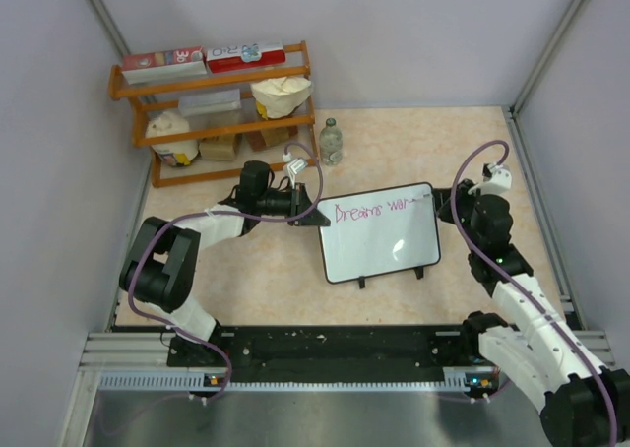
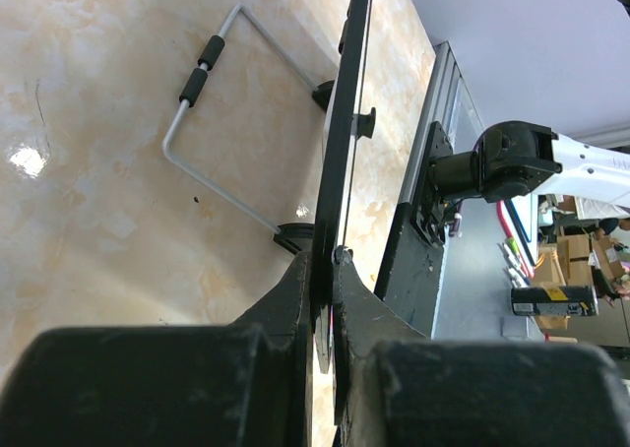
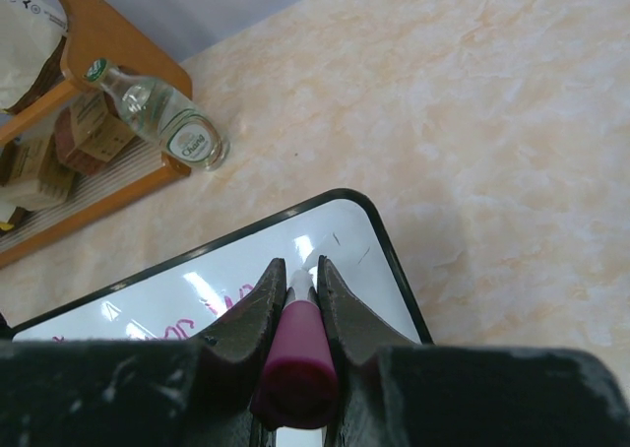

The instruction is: Write a sentence on the whiteboard

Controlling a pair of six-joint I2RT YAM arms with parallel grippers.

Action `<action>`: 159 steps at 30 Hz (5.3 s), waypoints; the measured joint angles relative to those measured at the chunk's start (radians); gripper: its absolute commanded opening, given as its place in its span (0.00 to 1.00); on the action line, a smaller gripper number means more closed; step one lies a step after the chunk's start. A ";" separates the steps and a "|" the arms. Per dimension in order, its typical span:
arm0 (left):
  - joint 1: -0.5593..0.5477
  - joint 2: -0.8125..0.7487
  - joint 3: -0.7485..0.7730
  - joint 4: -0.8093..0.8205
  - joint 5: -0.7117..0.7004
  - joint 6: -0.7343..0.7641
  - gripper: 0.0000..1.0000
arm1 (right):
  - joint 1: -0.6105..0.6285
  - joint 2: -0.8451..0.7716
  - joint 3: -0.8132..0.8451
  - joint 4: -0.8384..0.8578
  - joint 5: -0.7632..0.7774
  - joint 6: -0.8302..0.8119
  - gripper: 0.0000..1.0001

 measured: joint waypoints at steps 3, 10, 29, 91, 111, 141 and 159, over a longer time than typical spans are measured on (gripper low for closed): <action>0.000 0.000 0.000 -0.002 0.000 -0.002 0.00 | -0.001 0.011 0.000 0.021 -0.003 0.007 0.00; 0.000 0.000 0.000 -0.002 0.000 -0.001 0.00 | -0.002 0.016 0.000 0.036 -0.003 0.016 0.00; 0.000 -0.002 0.000 -0.005 0.000 -0.001 0.00 | -0.002 0.011 -0.002 0.034 -0.024 0.012 0.00; 0.000 -0.002 0.000 -0.005 0.000 0.006 0.00 | -0.016 0.018 0.053 0.020 0.036 0.013 0.00; 0.000 -0.002 0.000 -0.006 0.000 0.002 0.00 | -0.041 0.042 0.022 0.039 0.004 0.013 0.00; 0.000 -0.002 0.000 -0.007 0.000 -0.001 0.00 | -0.042 -0.072 -0.076 0.009 -0.058 0.013 0.00; 0.000 -0.002 0.000 -0.007 0.000 -0.006 0.00 | -0.042 -0.023 -0.041 0.019 -0.047 0.024 0.00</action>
